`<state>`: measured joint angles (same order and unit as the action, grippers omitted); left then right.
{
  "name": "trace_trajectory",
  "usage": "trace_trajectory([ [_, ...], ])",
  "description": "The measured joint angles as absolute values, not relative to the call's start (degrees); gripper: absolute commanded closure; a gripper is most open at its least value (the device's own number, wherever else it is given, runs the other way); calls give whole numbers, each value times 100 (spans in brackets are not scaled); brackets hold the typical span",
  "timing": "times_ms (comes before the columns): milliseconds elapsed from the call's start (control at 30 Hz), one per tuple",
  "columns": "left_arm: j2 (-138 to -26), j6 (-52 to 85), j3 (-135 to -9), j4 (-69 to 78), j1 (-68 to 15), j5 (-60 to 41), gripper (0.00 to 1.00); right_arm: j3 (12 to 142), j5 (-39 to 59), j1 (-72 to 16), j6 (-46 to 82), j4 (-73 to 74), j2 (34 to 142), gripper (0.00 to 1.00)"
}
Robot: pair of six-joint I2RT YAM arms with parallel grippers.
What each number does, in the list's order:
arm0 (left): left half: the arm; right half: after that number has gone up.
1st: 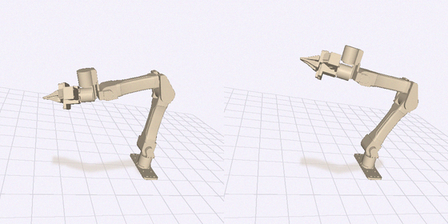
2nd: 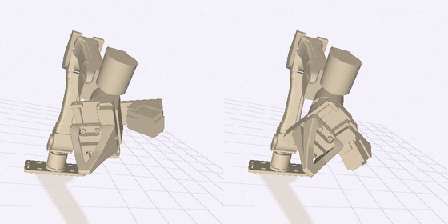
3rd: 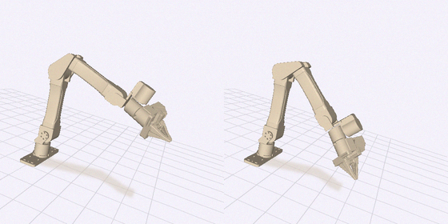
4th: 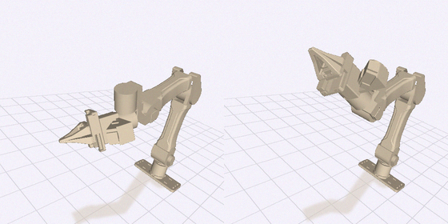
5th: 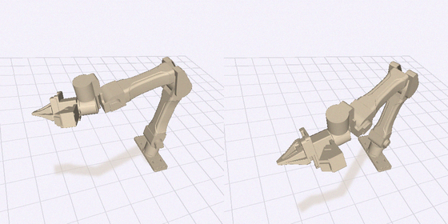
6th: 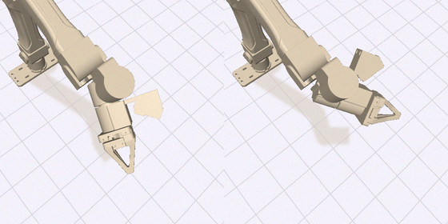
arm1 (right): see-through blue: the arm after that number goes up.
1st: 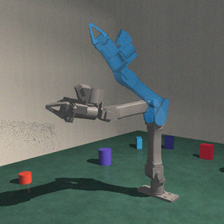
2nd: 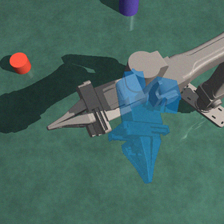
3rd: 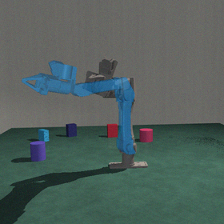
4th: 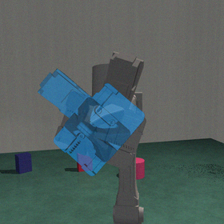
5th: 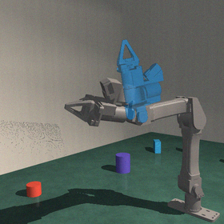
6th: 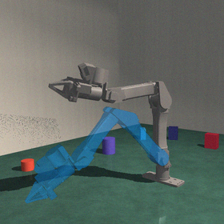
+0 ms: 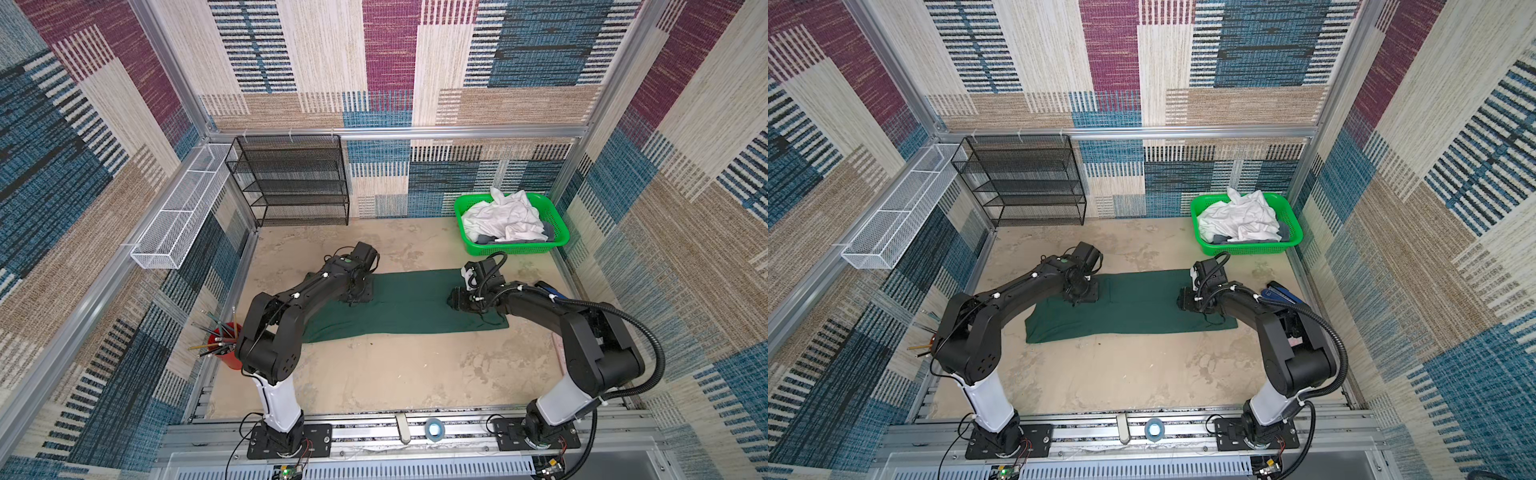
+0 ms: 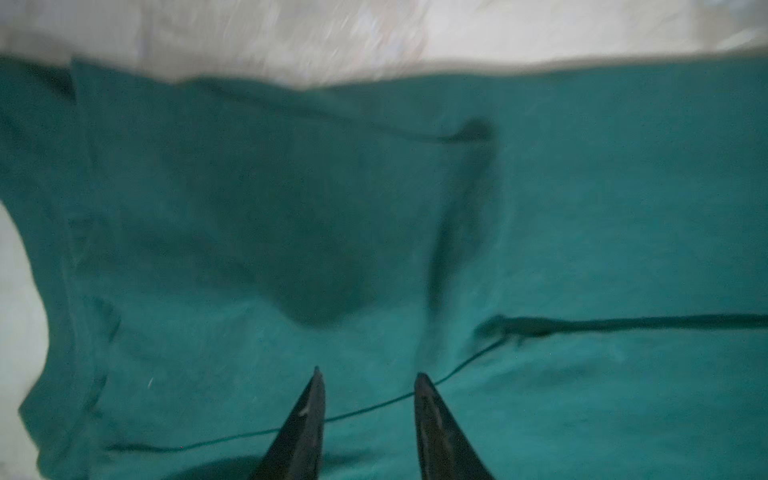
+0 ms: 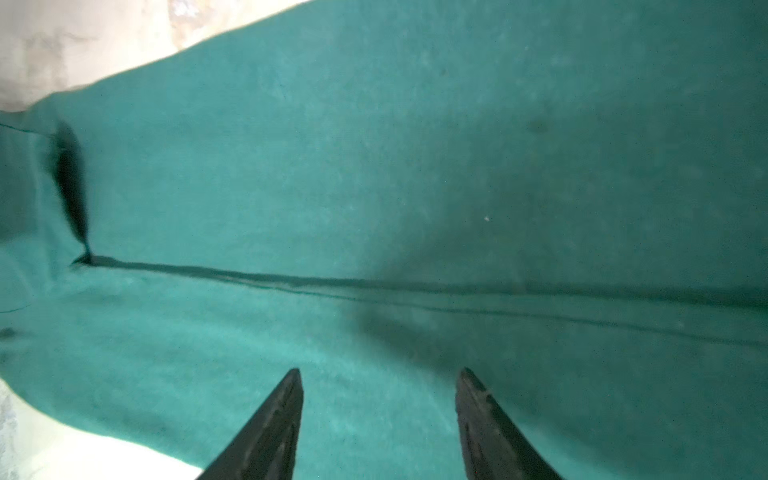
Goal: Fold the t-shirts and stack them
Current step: 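Rotate the green strip with both grippers so it lies pointing away from the robot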
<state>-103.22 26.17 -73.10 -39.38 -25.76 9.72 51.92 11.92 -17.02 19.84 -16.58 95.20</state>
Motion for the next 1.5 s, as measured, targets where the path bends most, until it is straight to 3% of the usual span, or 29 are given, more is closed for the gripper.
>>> trace_trajectory([
  [200, -10027, 2993, -6248, -3745, -2117, 862, 62, 5148, 1131, -1697, 1922, -1256, 9767, 40],
  [433, -10357, 3210, -6292, -3450, -1772, 578, 62, 4764, 1144, -1691, 1903, -659, 9673, 40],
  [900, -11974, 2976, -8665, -3435, -1286, 593, 62, 3795, 1955, -1955, 1931, -399, 8864, 40],
  [1167, -12964, 2825, -10291, -3752, -1251, 408, 62, 3557, 2451, -2842, 2303, -631, 8567, 40],
  [1500, -13187, 2508, -10794, -3496, -1256, -126, 62, 4104, 3225, -3879, 2836, -934, 8700, 40],
])
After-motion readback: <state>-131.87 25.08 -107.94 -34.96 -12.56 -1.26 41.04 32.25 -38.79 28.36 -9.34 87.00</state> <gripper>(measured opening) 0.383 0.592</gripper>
